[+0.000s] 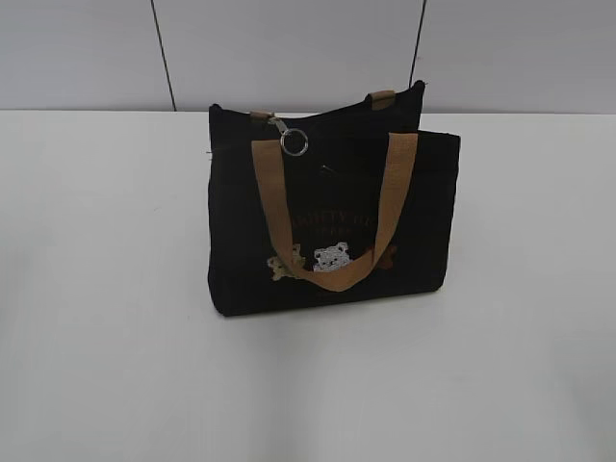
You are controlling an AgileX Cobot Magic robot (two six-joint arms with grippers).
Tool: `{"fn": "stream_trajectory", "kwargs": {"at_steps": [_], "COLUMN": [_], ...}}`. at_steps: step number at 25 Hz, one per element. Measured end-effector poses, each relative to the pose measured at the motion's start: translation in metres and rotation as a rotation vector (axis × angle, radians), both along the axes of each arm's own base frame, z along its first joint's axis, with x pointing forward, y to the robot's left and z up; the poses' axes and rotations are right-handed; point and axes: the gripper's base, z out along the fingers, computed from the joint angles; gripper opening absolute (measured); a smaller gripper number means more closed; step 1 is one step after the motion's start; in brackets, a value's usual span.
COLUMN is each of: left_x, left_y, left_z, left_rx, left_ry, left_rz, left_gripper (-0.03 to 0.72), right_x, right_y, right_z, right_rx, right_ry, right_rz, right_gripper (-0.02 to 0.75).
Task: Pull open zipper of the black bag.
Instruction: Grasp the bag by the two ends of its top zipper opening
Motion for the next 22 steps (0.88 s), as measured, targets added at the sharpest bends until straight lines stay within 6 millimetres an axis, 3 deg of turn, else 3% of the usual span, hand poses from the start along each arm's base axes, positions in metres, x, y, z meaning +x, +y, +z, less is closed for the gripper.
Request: {"fn": "stream_trajectory", "kwargs": {"at_steps": [7,13,22], "left_x": [0.071,0.136,0.182], "left_y": [-0.020,-0.042,-0.064], "left_z": [-0.004,-0.037,-0.085], "left_rx": [-0.002,0.002,-0.025], "left_ry": [0.051,0.211,0.369], "left_rz": [-0.214,-0.302,-0.325], "left_gripper": [0.305,0.305,0.305], "right_x": [0.000,0.000,0.000], "right_y": [0.000,0.000,0.000], "right_z": [0.000,0.000,0.000], "right_rx": [0.000,0.000,0.000], "right_ry": [0.000,0.000,0.000], "right_rz": [0.000,0.000,0.000], "right_gripper": [0.441,0.441,0.441]}}
